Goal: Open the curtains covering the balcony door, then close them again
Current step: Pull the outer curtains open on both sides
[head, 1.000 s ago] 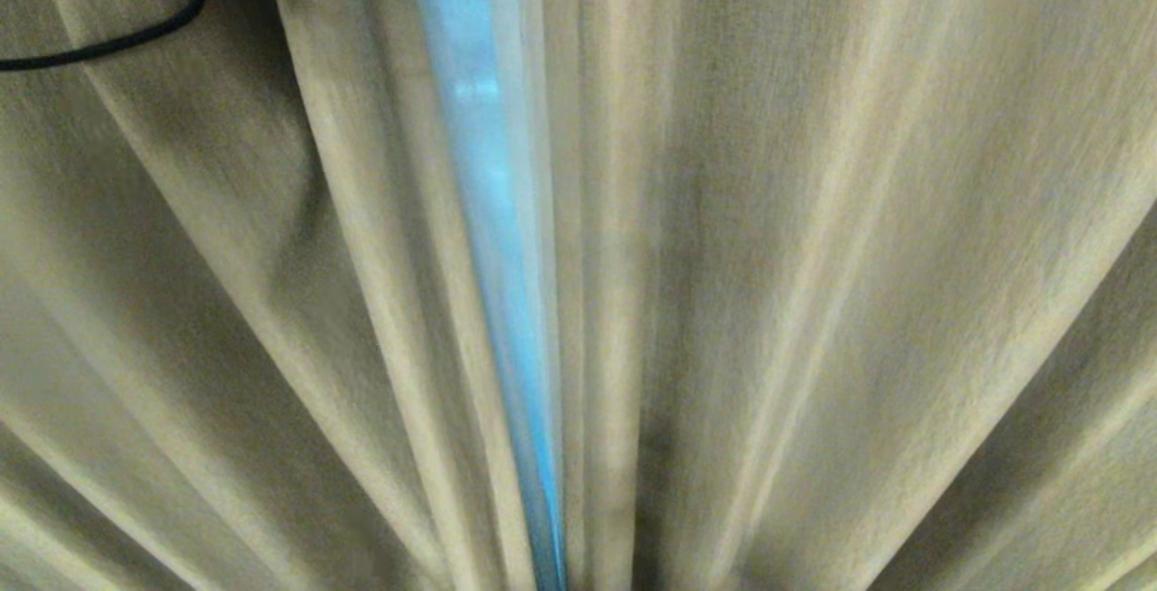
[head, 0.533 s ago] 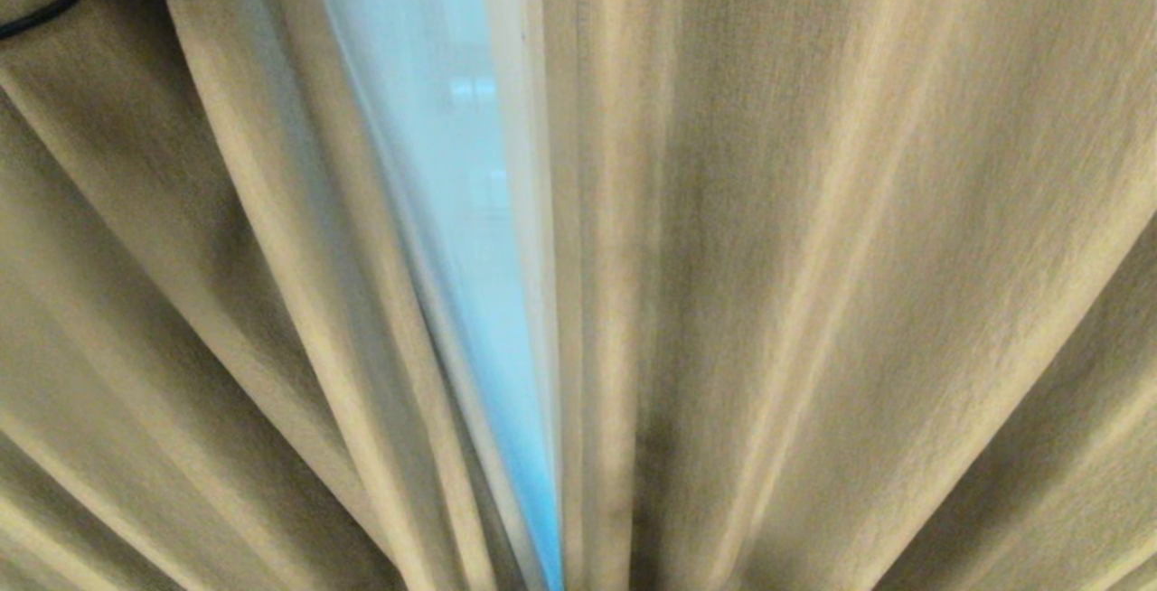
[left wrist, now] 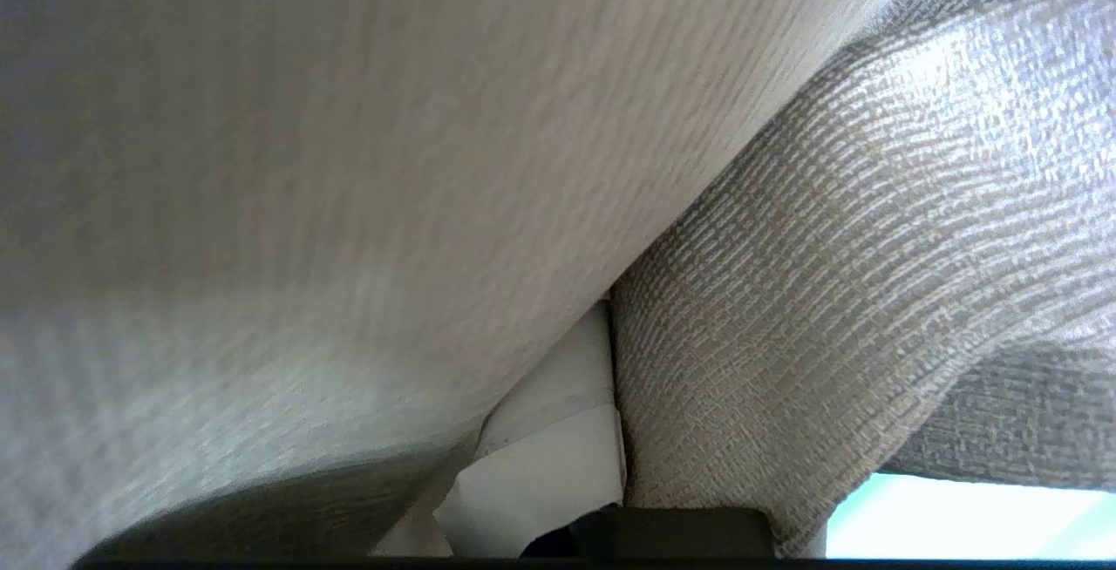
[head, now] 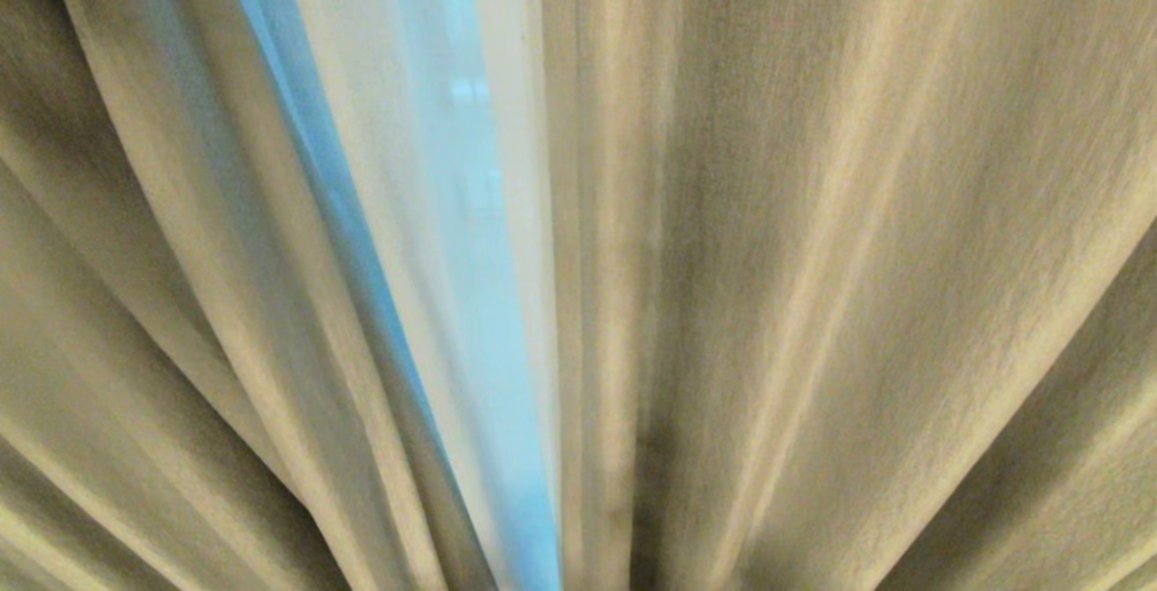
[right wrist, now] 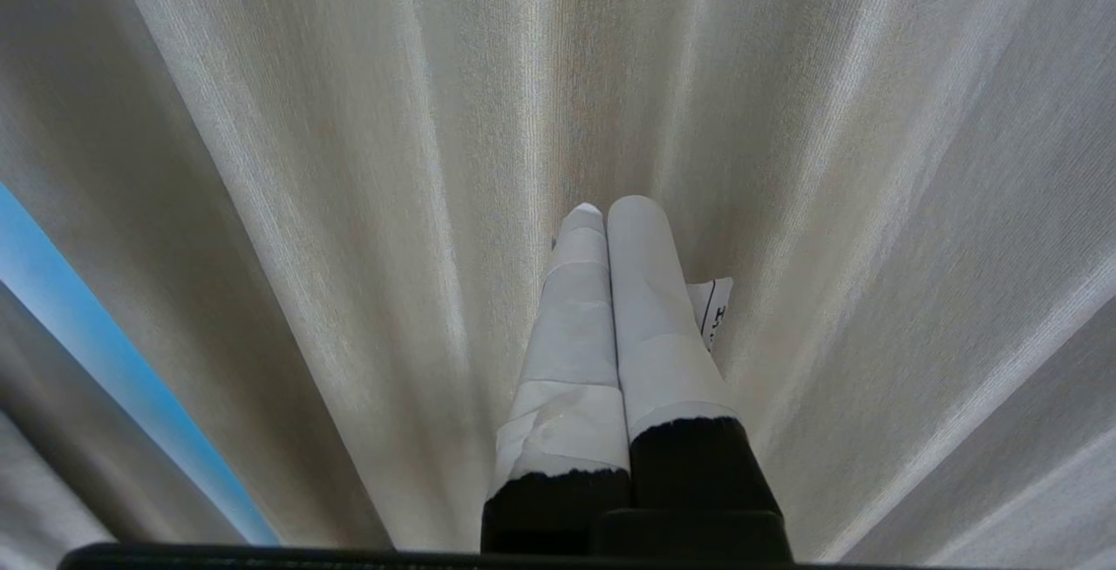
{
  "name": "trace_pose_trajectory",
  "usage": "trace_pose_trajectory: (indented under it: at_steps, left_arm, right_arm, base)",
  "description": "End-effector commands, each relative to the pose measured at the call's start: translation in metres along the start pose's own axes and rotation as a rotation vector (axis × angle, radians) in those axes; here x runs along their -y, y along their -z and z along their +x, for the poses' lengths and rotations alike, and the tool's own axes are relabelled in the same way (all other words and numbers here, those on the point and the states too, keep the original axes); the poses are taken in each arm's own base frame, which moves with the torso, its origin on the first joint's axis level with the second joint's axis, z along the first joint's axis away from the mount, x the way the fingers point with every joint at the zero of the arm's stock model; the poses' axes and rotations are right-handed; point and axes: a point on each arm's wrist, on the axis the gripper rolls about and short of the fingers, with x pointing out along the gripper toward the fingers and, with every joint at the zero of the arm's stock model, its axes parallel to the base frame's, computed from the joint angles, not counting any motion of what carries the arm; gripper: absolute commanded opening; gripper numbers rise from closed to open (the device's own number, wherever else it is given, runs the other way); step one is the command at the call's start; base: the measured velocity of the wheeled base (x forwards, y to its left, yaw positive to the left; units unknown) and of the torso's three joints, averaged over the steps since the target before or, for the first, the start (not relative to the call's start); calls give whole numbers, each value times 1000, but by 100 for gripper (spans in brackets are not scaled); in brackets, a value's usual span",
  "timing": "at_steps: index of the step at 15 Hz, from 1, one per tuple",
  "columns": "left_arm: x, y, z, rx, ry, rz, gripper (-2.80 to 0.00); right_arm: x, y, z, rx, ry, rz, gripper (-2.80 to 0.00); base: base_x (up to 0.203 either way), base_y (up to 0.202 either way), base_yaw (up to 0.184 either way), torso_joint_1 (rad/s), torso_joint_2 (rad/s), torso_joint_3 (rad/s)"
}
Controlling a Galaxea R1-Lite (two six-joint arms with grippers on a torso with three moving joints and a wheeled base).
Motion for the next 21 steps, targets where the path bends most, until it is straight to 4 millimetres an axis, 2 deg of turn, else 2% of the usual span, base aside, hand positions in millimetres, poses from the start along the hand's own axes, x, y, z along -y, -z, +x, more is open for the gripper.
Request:
trace_pose_trajectory:
  at_steps: [1,6,9,17,18,20,21]
  left_arm:
    - [-8,-2,0,8,-33,0,-280]
    - [-20,-4,7,28,-90,-25,-280]
    - [-35,-9,14,77,-149,-31,-280]
    - [-100,-11,43,115,-382,-23,-280]
    - [-103,-11,45,118,-389,-30,-280]
    - [-125,-12,56,130,-442,-44,-280]
    - [-130,-12,59,134,-445,-54,-280]
  right_arm:
    - [0,0,0,1,-2,-1,-280]
    - [0,0,0,1,0,-1,-280]
    - [0,0,0,1,-2,-1,-280]
    - [0,0,0,1,-2,-1,-280]
    - [0,0,0,1,-2,-1,-280]
    - [0,0,0,1,0,-1,-280]
    - [0,0,0,1,-2,-1,-280]
  base:
    - [0,0,0,0,0,0]
    - [0,0,0,0,0,0]
    - [0,0,0,0,0,0]
    - [0,0,0,0,0,0]
    - [0,0,0,0,0,0]
    - [0,0,0,0,0,0]
    - [0,0,0,0,0,0]
